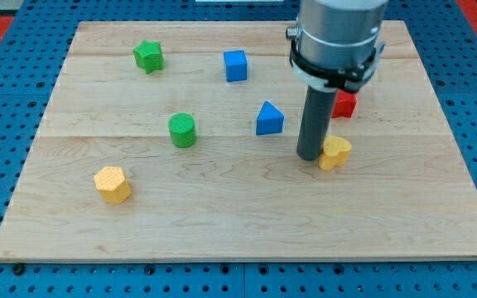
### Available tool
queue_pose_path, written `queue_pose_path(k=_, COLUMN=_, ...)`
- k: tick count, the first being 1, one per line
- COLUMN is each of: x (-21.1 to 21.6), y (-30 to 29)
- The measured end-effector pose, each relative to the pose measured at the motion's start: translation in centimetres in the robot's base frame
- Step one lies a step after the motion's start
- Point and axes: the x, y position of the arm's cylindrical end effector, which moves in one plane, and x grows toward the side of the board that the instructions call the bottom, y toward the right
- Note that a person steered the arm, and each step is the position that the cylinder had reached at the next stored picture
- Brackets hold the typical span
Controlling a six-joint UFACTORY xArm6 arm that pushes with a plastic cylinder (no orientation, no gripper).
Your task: Move the yellow hexagon to the yellow heart
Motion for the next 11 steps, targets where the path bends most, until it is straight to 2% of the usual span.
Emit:
queue_pose_path(k=1, x=2.8, y=1.5)
queue_pose_path(k=2, x=-1.2, y=4.9)
queue_pose_path(k=3, x=-5.4, y=5.0)
queue_pose_path(k=4, x=1.8, y=-1.5)
queue_pose_path(k=5, x=4.2, y=-15.1)
queue_pose_path(k=6, x=8.2, y=-19.2)
queue_pose_path(k=7, x=10.0, y=-22.4)
queue_pose_path(k=8, x=7.2, y=-28.4)
queue_pose_path(k=9, x=5.6, y=-24.9)
queue_pose_path(k=10, x=3.9, y=-18.0)
queue_pose_path(k=11, x=3.7, y=-22.1)
